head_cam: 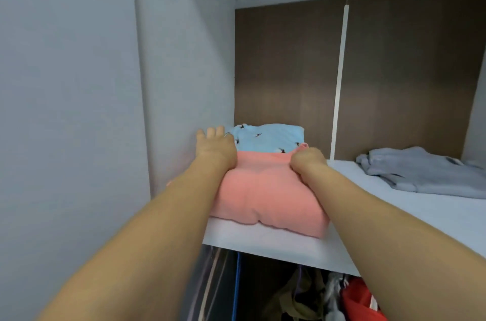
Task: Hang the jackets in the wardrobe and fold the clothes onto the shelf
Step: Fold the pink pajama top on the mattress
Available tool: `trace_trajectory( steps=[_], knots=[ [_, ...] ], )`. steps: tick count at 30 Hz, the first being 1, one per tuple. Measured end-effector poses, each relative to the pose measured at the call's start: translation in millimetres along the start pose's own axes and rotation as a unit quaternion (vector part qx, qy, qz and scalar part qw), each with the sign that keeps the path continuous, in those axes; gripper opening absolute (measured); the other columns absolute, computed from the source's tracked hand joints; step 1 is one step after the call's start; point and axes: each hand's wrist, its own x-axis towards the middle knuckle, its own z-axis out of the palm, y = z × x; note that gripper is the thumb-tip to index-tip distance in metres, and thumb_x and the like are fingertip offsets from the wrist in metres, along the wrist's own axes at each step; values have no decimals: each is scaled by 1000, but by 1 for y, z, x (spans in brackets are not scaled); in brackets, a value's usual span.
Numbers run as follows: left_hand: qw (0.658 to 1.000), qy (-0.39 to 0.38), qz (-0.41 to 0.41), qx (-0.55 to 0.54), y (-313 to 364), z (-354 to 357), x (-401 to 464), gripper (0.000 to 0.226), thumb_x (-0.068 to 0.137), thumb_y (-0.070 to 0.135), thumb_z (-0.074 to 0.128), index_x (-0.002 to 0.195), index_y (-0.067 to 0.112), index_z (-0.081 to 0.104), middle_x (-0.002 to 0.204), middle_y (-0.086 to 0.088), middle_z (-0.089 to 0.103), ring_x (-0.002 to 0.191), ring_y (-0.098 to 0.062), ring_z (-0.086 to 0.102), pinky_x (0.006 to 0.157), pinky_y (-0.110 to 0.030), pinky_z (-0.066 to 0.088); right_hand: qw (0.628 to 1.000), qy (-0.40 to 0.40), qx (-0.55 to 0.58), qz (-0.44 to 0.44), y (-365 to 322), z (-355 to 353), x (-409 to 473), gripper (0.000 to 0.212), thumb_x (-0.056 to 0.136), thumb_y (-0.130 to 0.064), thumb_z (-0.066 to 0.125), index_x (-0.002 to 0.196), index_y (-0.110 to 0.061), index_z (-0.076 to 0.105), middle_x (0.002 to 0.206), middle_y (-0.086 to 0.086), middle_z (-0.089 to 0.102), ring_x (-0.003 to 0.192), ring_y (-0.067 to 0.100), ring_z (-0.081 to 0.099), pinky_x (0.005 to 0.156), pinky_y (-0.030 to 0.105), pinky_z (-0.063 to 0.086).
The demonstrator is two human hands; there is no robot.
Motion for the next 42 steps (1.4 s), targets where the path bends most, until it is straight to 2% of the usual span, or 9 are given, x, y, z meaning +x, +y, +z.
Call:
trace_trajectory(
  steps=[3,6,9,13,16,20,30,37,42],
  knots=[
    [982,-83,29,-165,9,21,4,50,97,23,38,147,18,39,151,-12,32,138,-34,30,114,-47,26,992,40,-118,-17,3,6,-3,57,92,-21,54,143,-9,32,146,13,30,130,32,39,101,42,38],
    [961,-124,59,-241,4,21,0,43,101,24,35,141,15,48,150,-12,40,134,-32,41,107,-37,34,947,45,-281,-150,-5,6,-17,47,93,-30,48,138,-16,41,144,8,26,130,30,30,103,50,30],
    [943,-95,81,-309,-4,10,-11,40,97,21,39,133,13,52,144,-7,46,128,-28,46,92,-31,34,910,-89,-333,-231,-13,0,-28,44,98,-31,31,132,-13,51,148,11,39,133,33,36,108,48,32],
    [943,-124,118,-287,3,5,-35,35,103,28,32,124,16,58,148,-6,47,132,-25,43,105,-34,33,904,-172,-332,-207,2,-2,-33,47,104,-26,25,141,-7,48,150,14,42,136,30,40,109,36,29],
    [934,-163,115,-296,8,24,-47,50,105,31,30,154,23,31,163,2,23,148,-18,23,119,-32,14,913,-196,-310,-178,21,13,-32,46,105,-26,24,141,-8,47,150,14,42,135,28,41,108,32,30],
    [901,-206,79,-373,5,45,-45,53,107,33,31,158,25,18,165,4,14,151,-16,14,117,-27,8,916,-204,-298,-175,21,23,-23,46,105,-26,22,138,-8,49,147,13,44,131,27,43,104,30,31],
    [904,-223,41,-362,-12,70,-20,58,102,51,33,156,34,23,165,6,13,152,-18,7,123,-42,1,916,-196,-302,-175,20,51,-8,47,102,-24,21,139,-10,47,149,13,43,135,29,39,116,45,22],
    [894,-219,8,-390,-14,75,-13,63,93,67,35,151,43,31,163,11,21,150,-17,17,123,-43,9,926,-190,-282,-163,19,47,-12,48,104,-26,21,144,-10,41,152,12,38,137,29,36,117,44,20],
    [911,-183,-69,-362,-15,57,-27,74,78,74,45,139,33,52,146,-2,49,130,-27,48,109,-40,33,937,-190,-240,-166,20,30,-24,47,102,-31,26,139,-11,48,148,13,44,136,31,38,116,43,23]
  ],
)
